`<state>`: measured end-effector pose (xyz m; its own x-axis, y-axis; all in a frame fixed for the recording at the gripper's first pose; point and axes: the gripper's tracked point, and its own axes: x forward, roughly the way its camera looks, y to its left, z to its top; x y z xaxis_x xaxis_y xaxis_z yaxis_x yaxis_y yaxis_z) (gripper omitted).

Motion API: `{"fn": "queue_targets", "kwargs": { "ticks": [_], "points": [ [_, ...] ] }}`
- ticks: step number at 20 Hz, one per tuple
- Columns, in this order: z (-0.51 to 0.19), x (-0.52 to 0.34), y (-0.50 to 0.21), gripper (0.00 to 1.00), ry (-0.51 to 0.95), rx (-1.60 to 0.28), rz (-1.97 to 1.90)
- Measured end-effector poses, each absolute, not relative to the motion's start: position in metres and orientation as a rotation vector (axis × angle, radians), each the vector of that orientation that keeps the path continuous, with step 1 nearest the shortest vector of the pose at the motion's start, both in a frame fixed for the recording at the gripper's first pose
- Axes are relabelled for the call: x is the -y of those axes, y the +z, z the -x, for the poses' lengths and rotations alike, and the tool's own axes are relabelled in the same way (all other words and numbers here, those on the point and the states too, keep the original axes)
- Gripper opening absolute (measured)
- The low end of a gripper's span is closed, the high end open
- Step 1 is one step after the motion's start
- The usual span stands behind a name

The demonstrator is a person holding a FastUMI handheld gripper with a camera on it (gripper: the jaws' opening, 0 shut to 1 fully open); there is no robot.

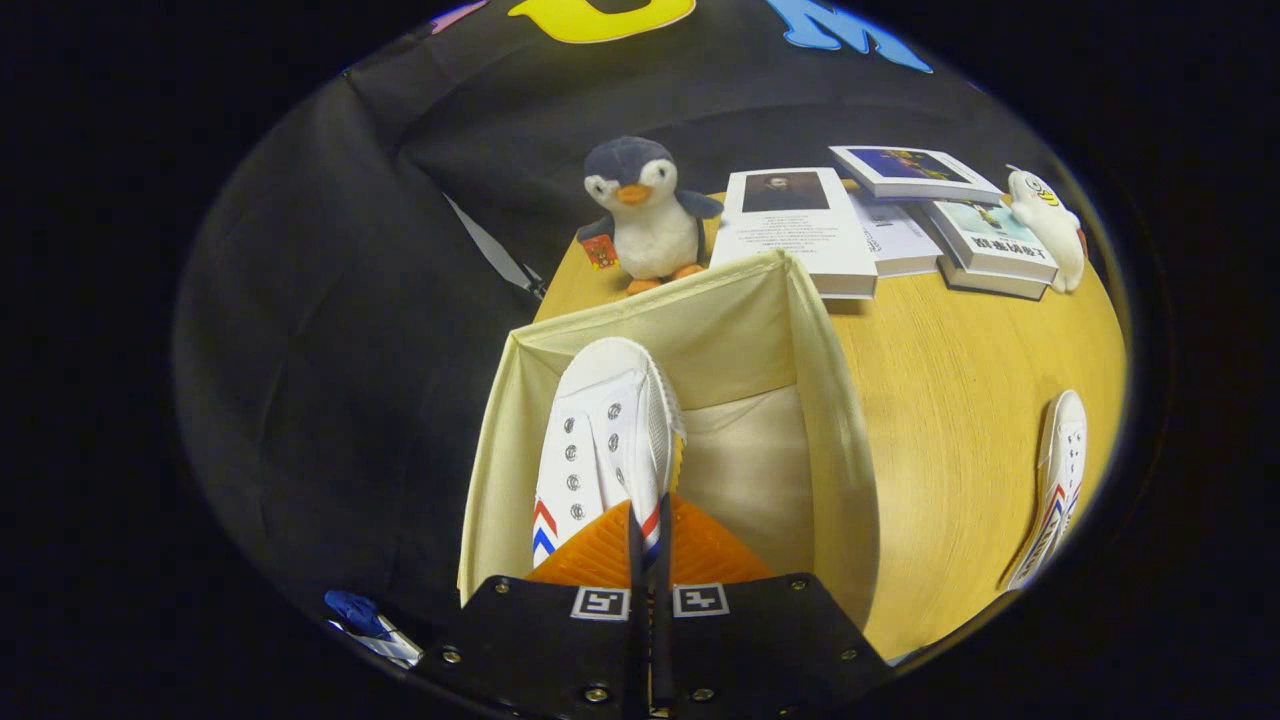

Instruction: Open the storage box then place both shoes into the box .Put the left shoe in first, then the right shoe, with the right side of both shoes facing outward in a uniform manner.

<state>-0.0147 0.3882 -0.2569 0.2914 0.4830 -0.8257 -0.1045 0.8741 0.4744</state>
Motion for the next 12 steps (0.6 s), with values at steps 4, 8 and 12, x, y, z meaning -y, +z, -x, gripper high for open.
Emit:
{"fn": "queue_targets", "kwargs": {
  "ticks": [4, 8, 12],
  "points": [
    [0.019, -0.4, -0.273, 0.02, 0.376, -1.255, -0.345],
    [0.025, -0.412, -0.281, 0.02, 0.395, -1.285, -0.328],
    [0.032, -0.431, -0.267, 0.66, 0.537, -1.248, -0.39]
  ]
}}
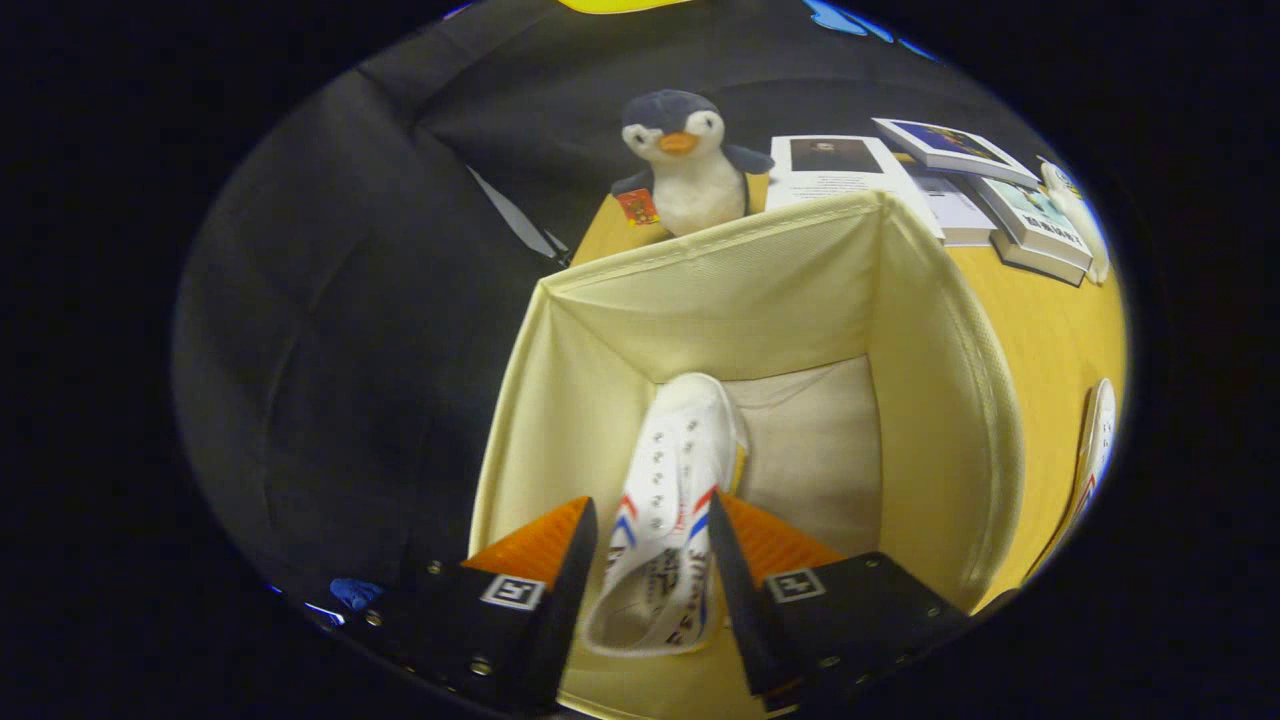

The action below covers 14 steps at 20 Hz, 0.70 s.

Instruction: Open the storage box then place both shoes into the box .Put the left shoe in first, then the right shoe, with the right side of both shoes facing outward in a uniform manner.

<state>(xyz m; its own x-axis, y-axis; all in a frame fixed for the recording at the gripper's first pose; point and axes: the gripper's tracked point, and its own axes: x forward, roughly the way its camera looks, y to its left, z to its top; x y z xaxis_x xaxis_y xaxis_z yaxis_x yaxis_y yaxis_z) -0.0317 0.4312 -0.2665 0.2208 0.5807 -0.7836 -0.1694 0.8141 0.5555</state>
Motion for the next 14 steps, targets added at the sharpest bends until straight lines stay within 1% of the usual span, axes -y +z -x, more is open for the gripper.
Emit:
{"fn": "queue_targets", "kwargs": {
  "ticks": [2, 7, 10, 12, 14],
  "points": [
    [0.033, -0.426, -0.254, 1.0, 0.572, -1.22, -0.396],
    [0.022, -0.382, -0.22, 0.99, 0.585, -1.102, -0.378],
    [0.006, -0.338, -0.207, 0.99, 0.543, -1.013, -0.342],
    [0.004, -0.319, -0.198, 0.99, 0.541, -0.977, -0.359],
    [-0.002, -0.286, -0.198, 0.99, 0.499, -0.949, -0.333]
  ]
}}
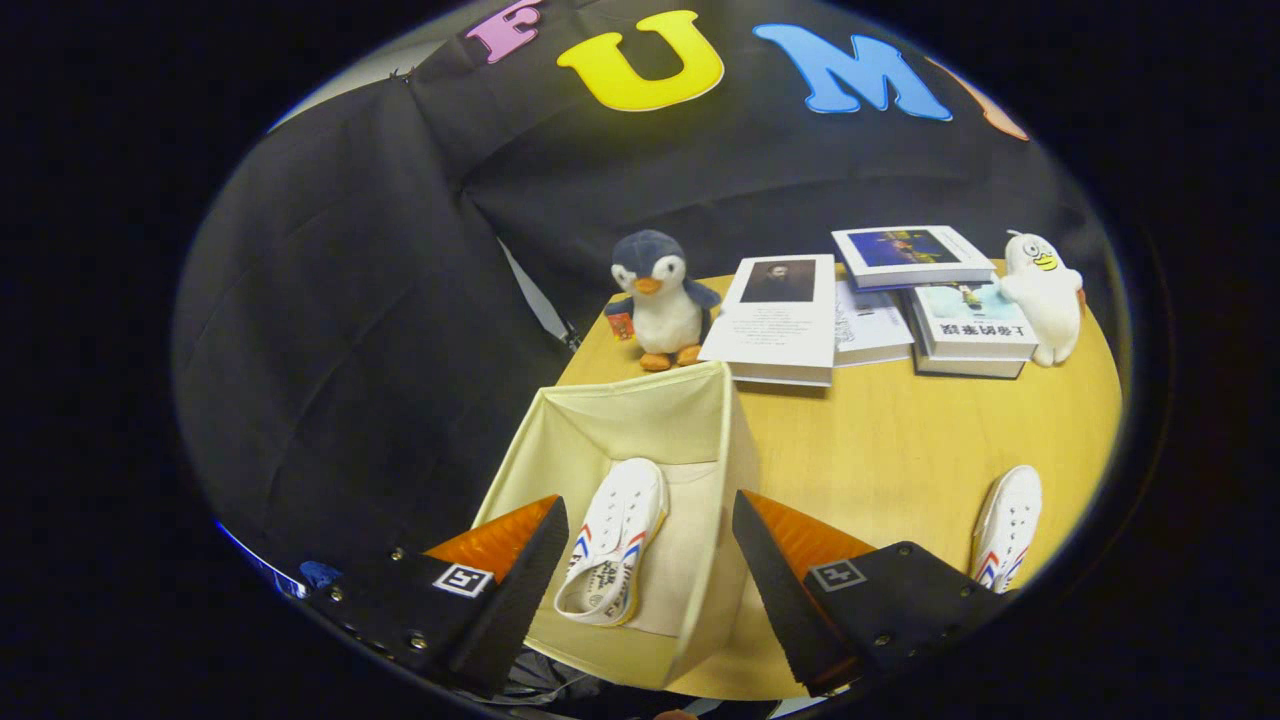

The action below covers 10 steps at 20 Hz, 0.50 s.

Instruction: Open the storage box then place both shoes into the box .Put the left shoe in first, then the right shoe, with the right side of both shoes facing outward in a uniform manner.

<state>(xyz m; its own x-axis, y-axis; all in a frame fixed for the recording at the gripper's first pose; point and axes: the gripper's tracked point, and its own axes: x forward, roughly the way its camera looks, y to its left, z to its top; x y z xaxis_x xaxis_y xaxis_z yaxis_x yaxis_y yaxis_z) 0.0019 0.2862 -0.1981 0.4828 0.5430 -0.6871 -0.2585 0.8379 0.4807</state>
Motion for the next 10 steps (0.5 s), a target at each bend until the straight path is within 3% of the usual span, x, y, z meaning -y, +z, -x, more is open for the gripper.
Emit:
{"fn": "queue_targets", "kwargs": {
  "ticks": [10],
  "points": [
    [0.003, -0.127, -0.243, 0.99, 0.243, -0.965, -0.297]
  ]
}}
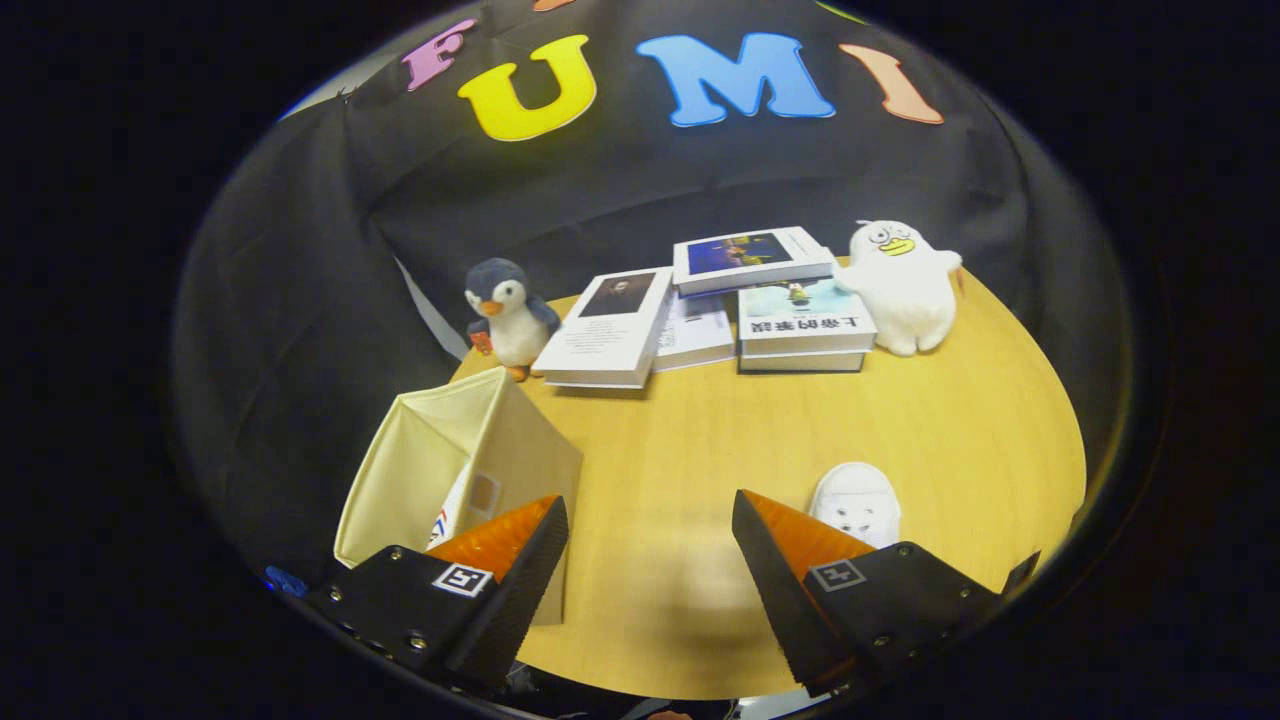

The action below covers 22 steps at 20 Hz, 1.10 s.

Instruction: Open the storage box then place both shoes into the box .Put the left shoe in first, then the right shoe, with the right side of both shoes facing outward in a uniform manner.

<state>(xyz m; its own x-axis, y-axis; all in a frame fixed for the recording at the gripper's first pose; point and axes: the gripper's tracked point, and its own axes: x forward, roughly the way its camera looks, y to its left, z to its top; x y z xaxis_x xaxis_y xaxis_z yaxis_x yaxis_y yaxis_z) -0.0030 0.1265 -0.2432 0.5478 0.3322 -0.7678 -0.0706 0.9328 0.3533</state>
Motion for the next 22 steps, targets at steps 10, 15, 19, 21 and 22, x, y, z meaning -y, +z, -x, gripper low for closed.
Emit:
{"fn": "queue_targets", "kwargs": {
  "ticks": [10, 15, 19, 21, 22],
  "points": [
    [0.024, -0.022, -0.298, 1.0, 0.077, -1.052, -0.292],
    [0.043, 0.016, -0.332, 0.99, 0.009, -1.143, -0.258],
    [0.058, 0.033, -0.358, 1.0, -0.022, -1.211, -0.23],
    [0.067, 0.041, -0.37, 0.99, -0.029, -1.254, -0.191],
    [0.065, 0.038, -0.369, 1.0, -0.026, -1.25, -0.215]
  ]
}}
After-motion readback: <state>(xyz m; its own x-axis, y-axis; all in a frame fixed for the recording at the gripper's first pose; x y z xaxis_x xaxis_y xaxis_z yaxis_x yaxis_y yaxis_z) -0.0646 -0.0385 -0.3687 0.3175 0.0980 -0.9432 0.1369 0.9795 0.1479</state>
